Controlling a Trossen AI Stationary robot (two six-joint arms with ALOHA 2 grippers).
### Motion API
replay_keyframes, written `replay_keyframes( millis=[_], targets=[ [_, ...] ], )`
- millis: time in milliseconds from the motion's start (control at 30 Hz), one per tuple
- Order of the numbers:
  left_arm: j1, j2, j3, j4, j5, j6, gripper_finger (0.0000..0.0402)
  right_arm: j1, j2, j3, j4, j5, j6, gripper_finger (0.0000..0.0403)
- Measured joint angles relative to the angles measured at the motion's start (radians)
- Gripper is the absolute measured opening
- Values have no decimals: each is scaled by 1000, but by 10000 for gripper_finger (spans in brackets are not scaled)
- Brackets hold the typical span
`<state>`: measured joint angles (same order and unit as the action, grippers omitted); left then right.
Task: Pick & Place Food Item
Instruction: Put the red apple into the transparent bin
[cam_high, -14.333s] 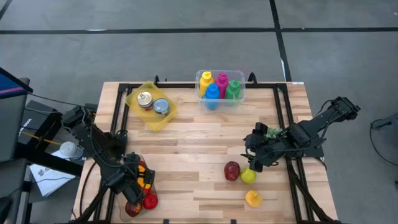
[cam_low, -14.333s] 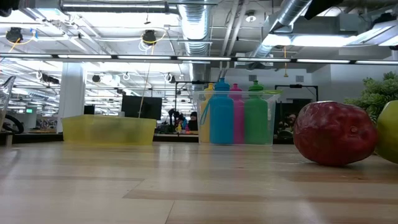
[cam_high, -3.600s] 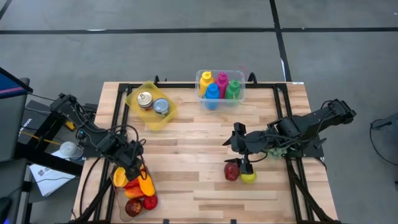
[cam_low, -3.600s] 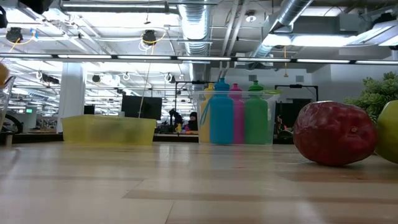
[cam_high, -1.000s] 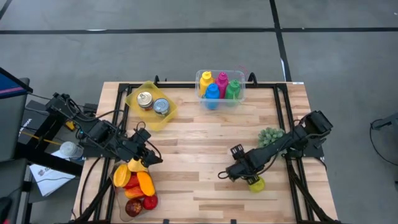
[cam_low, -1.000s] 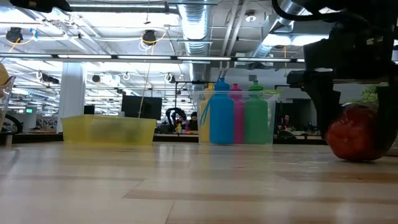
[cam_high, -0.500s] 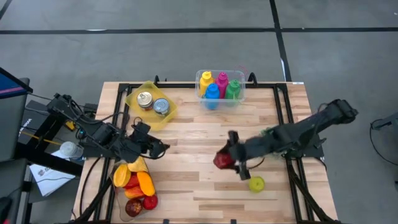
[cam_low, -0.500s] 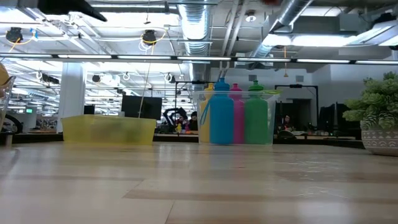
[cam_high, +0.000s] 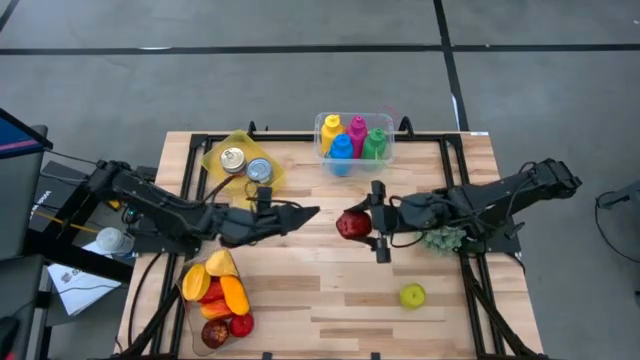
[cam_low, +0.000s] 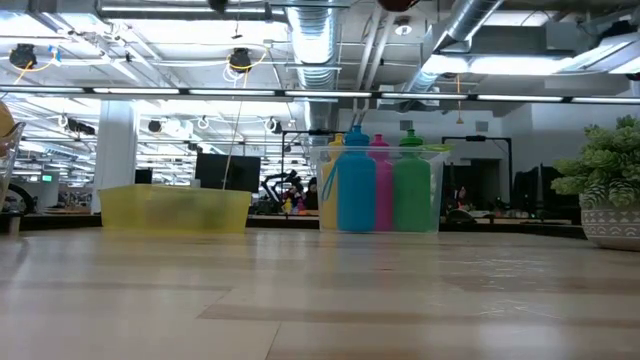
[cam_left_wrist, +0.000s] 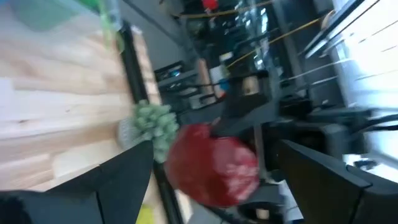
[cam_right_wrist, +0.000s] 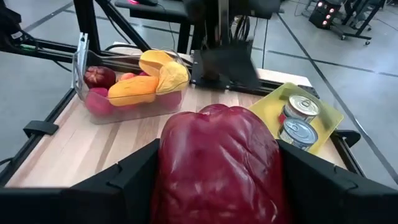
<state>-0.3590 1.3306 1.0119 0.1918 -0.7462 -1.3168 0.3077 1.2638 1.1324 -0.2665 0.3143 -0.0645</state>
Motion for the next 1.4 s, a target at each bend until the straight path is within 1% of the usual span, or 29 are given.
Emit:
replay_keyframes(
  millis=[167, 267, 367, 533, 667, 733, 800, 900, 1033, 1100, 1267, 1400],
  targets=[
    [54, 61, -1, 15, 121, -8, 333, -9, 1, 0, 21, 1, -25, 276],
    [76, 100, -1, 63, 188, -15, 333, -17, 1, 0, 20, 1, -25, 276],
    [97, 128, -1, 128, 231, 9, 333, -17, 0, 0, 17, 1, -25, 276],
    [111, 158, -1, 231, 243, 91, 330, -17, -2, 0, 15, 5, -22, 276],
    [112, 158, 0, 264, 251, 156, 329, -25, 1, 0, 20, 1, -22, 276],
    [110, 158, -1, 289, 257, 204, 331, -32, 2, -1, 21, 1, -22, 276],
    [110, 158, 0, 329, 285, 271, 333, -39, 1, -1, 28, 1, -22, 276],
    [110, 158, 0, 339, 311, 324, 333, -46, 1, -1, 41, 0, -23, 276],
    [111, 157, 0, 322, 316, 360, 334, -47, 1, -1, 54, -3, -23, 276],
    [111, 157, 0, 313, 318, 425, 334, -48, 1, -2, 55, -3, -22, 276],
    [109, 157, 0, 308, 322, 737, 329, -48, 1, -2, 70, -2, -5, 276],
    [107, 157, 0, 302, 321, 918, 329, -49, 0, -2, 84, 1, 12, 276]
  ],
)
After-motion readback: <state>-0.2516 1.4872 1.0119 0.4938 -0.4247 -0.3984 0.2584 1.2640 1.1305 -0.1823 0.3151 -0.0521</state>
